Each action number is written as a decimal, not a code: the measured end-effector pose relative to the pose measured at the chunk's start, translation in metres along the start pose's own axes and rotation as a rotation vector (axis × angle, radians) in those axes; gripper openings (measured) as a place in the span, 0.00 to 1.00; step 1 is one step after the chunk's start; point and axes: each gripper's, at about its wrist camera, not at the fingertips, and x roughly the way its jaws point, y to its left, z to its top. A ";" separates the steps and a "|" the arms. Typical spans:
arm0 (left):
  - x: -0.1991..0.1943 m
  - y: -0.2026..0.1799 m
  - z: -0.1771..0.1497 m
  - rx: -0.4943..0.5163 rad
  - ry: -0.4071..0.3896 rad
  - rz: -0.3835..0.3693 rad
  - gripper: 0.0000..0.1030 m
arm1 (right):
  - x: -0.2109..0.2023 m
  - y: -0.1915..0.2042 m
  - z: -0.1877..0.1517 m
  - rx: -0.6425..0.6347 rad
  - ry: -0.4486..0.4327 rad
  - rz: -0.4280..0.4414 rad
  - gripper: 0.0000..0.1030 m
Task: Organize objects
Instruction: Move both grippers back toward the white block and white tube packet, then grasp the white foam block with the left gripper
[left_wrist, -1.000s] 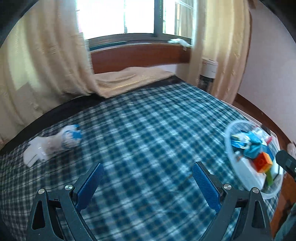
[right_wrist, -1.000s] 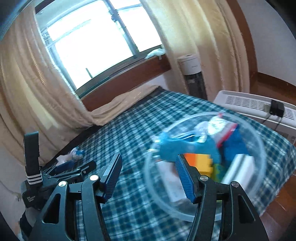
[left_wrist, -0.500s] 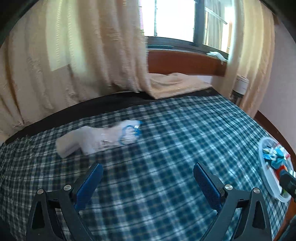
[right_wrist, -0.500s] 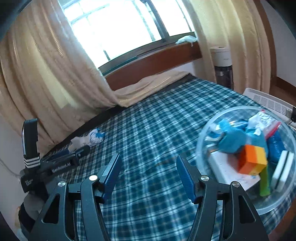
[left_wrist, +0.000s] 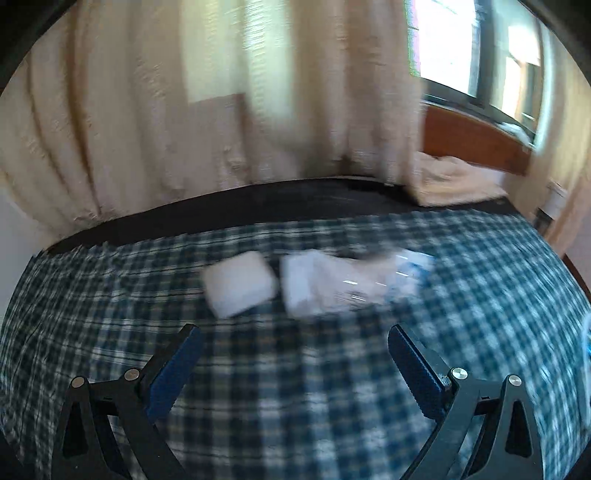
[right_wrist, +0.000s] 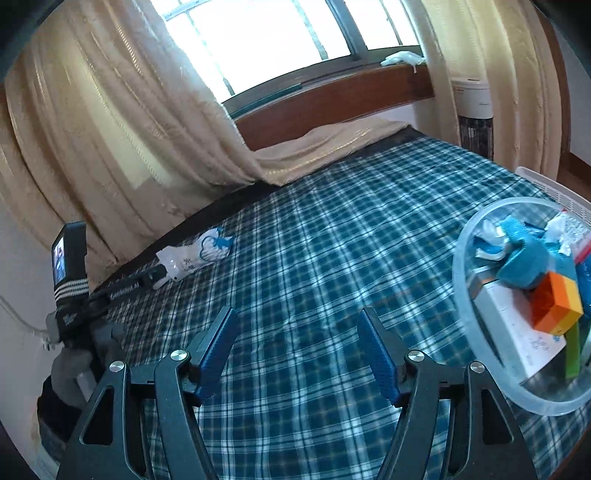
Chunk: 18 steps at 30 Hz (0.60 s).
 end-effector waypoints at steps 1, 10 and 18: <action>0.004 0.008 0.003 -0.023 0.005 0.016 0.99 | 0.002 0.002 0.000 -0.006 0.005 0.003 0.67; 0.042 0.063 0.023 -0.217 0.094 0.072 0.99 | 0.016 0.008 -0.002 -0.025 0.031 0.019 0.67; 0.061 0.064 0.036 -0.272 0.126 0.082 0.99 | 0.037 0.008 -0.003 -0.026 0.076 0.036 0.67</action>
